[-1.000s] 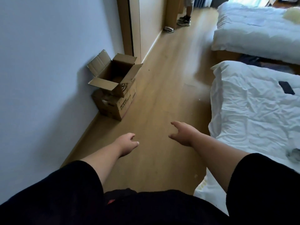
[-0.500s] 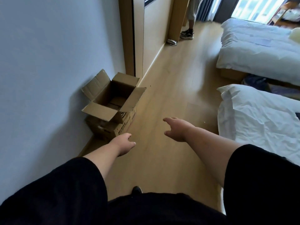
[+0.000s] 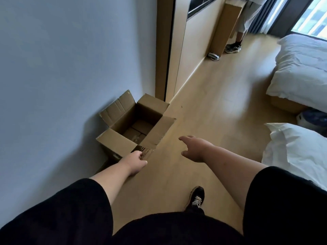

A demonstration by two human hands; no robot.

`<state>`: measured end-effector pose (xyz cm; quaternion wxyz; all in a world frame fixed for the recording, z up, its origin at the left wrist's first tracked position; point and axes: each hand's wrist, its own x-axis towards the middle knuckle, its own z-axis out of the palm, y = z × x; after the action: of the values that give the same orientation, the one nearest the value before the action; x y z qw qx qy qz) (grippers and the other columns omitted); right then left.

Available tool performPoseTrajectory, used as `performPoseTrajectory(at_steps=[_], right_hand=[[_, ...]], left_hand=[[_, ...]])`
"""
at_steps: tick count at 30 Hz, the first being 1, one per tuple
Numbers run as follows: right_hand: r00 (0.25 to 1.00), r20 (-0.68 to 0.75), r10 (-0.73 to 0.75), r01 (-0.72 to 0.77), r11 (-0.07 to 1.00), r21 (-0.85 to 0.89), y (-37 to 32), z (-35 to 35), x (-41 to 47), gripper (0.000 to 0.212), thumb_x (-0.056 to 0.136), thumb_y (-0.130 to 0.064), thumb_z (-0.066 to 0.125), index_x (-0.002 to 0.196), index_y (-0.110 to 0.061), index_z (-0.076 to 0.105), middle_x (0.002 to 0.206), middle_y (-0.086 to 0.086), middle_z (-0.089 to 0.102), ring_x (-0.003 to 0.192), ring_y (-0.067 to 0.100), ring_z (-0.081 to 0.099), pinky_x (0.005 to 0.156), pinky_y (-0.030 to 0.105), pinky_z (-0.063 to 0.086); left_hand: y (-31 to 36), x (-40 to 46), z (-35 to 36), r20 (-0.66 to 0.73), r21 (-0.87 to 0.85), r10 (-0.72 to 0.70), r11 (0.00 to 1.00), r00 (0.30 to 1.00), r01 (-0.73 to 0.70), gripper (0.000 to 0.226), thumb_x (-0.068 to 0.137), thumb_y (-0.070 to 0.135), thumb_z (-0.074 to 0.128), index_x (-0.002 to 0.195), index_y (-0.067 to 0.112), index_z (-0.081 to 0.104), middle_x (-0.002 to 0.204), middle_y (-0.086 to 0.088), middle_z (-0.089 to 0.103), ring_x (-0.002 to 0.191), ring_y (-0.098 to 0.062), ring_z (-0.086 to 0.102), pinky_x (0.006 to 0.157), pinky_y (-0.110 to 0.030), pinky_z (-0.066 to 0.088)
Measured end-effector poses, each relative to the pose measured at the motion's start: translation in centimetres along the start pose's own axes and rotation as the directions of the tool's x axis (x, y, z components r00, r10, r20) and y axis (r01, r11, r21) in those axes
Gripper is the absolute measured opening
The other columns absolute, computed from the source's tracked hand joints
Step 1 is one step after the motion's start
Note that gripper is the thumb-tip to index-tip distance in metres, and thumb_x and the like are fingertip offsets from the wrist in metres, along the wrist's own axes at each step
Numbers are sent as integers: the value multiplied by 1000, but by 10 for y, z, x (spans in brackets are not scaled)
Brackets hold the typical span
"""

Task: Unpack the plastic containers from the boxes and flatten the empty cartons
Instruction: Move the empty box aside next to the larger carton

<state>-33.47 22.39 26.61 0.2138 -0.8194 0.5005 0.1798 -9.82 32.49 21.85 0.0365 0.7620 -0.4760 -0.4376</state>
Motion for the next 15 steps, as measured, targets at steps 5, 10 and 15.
performPoseTrajectory(at_steps=[5,10,15], right_hand=[[993,20,-120,121,992,-39,36,-35,80,68,94,-31,57,154,-30,24,155,-2,37,135,24,46,102,38,46],[978,58,-201,202,979,-16,78,-86,157,69,93,-26,60,154,-29,27,151,0,41,130,24,50,98,34,47],[951,148,-273,289,952,-98,102,-117,222,68,91,-24,62,152,-25,31,148,4,45,130,26,48,103,36,44]], left_hand=[[30,51,-9,-51,-80,-128,989,990,123,60,98,30,55,152,17,31,149,-7,45,133,-25,47,104,-35,41],[60,86,-10,-46,-175,-317,936,947,305,61,95,30,59,150,18,36,147,-8,47,133,-26,46,106,-35,40],[92,114,-8,-48,-308,-411,873,911,377,67,93,34,62,152,22,33,151,-6,42,136,-28,43,105,-37,39]])
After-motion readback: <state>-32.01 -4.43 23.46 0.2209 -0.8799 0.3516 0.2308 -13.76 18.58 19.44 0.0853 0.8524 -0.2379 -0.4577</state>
